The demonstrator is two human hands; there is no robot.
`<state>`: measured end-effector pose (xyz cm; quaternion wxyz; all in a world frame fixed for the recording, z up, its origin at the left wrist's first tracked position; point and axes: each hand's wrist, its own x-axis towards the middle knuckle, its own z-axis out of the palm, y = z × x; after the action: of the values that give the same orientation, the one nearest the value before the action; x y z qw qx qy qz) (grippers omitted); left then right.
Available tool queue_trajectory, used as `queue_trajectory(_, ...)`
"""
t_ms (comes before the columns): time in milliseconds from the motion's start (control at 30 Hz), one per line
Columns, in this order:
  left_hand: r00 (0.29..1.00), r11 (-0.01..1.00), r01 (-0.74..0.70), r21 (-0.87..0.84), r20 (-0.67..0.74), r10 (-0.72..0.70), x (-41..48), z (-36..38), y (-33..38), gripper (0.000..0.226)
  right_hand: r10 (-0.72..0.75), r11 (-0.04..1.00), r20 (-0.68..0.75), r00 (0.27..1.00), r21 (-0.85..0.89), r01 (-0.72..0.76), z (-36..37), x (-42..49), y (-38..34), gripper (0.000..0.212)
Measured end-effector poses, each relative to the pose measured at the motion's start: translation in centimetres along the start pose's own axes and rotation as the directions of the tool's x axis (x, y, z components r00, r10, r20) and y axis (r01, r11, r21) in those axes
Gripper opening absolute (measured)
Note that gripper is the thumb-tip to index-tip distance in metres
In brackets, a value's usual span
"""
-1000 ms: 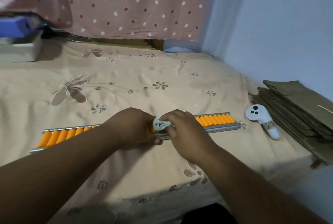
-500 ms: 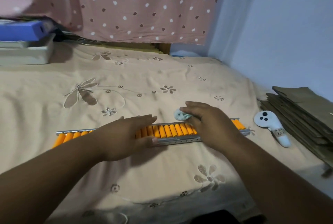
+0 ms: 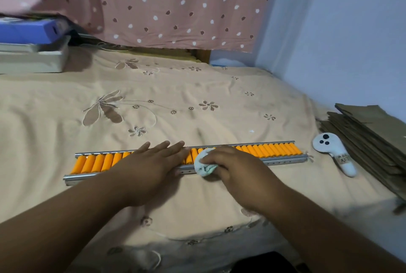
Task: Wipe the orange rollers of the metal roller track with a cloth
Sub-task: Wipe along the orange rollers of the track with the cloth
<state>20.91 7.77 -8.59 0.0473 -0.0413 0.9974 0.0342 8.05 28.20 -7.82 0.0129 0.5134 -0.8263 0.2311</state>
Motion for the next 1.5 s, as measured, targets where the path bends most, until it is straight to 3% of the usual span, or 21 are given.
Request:
queue_trajectory(100,0.999,0.997,0.031,-0.069,-0.027,-0.033,-0.8,-0.5,-1.1,0.068,0.017,0.998,0.122,0.992,0.058,-0.024,-2.9,0.3,0.7,0.026)
queue_trajectory(167,0.996,0.991,0.074,-0.113,-0.04,-0.079,-1.5,-0.8,-2.4,0.062,0.04,0.996,0.034,0.999,0.073,-0.042,-4.2,1.0,1.3,0.027)
queue_trajectory(233,0.991,0.985,0.123,-0.122,-0.031,-0.128,-2.3,-1.1,-3.7,0.068,0.069,0.995,-0.099,0.993,0.075,-0.061,-4.3,2.2,1.6,0.029)
queue_trajectory(300,0.99,0.986,0.14,-0.093,-0.019,-0.143,-3.1,-1.2,-4.6,0.073,0.084,0.995,-0.142,0.986,0.062,-0.076,-3.0,3.7,1.4,0.028)
queue_trajectory(533,0.992,0.991,0.098,-0.095,-0.072,-0.105,-5.3,-0.7,-6.1,0.071,-0.025,0.998,-0.077,0.997,0.053,0.029,3.8,5.0,-2.6,0.035)
queue_trajectory(633,0.977,0.987,0.147,-0.066,-0.144,-0.155,-5.1,0.1,-6.0,0.081,-0.091,0.996,-0.041,0.995,0.01,0.091,4.9,4.2,-5.6,0.037)
queue_trajectory(833,0.964,0.977,0.191,-0.092,-0.168,-0.204,-4.7,0.3,-6.2,0.092,-0.155,0.987,0.129,0.979,0.051,0.15,2.9,3.4,-7.0,0.03)
queue_trajectory(933,0.972,0.967,0.182,-0.181,-0.117,-0.205,-5.4,-0.3,-6.6,0.084,-0.193,0.98,0.235,0.953,0.084,0.178,0.7,4.5,-6.6,0.028)
queue_trajectory(1033,0.974,0.968,0.206,-0.142,-0.068,-0.217,-6.9,-1.1,-8.1,0.079,-0.189,0.977,0.092,0.978,0.114,0.178,0.0,6.5,-6.4,0.028)
queue_trajectory(1133,0.941,0.933,0.31,-0.183,-0.084,-0.329,-8.2,-1.2,-9.7,0.064,-0.141,0.985,-0.014,0.99,0.096,0.142,1.7,8.5,-7.6,0.029)
queue_trajectory(1267,0.918,0.911,0.326,-0.253,-0.147,-0.369,-8.5,-0.6,-10.2,0.055,-0.192,0.981,0.039,0.981,-0.02,0.193,6.9,8.9,-10.1,0.048)
queue_trajectory(1333,0.907,0.901,0.32,-0.293,-0.181,-0.381,-8.5,-0.1,-10.4,0.059,-0.192,0.98,-0.006,0.981,-0.051,0.191,8.8,7.8,-11.4,0.052)
queue_trajectory(1433,0.892,0.883,0.298,-0.363,-0.225,-0.393,-8.6,0.7,-10.9,0.065,-0.219,0.974,-0.019,0.975,-0.059,0.218,9.2,6.4,-12.2,0.05)
queue_trajectory(1500,0.884,0.86,0.285,-0.423,-0.231,-0.407,-8.6,1.1,-11.2,0.068,-0.252,0.968,0.064,0.966,0.003,0.252,7.8,6.5,-11.8,0.042)
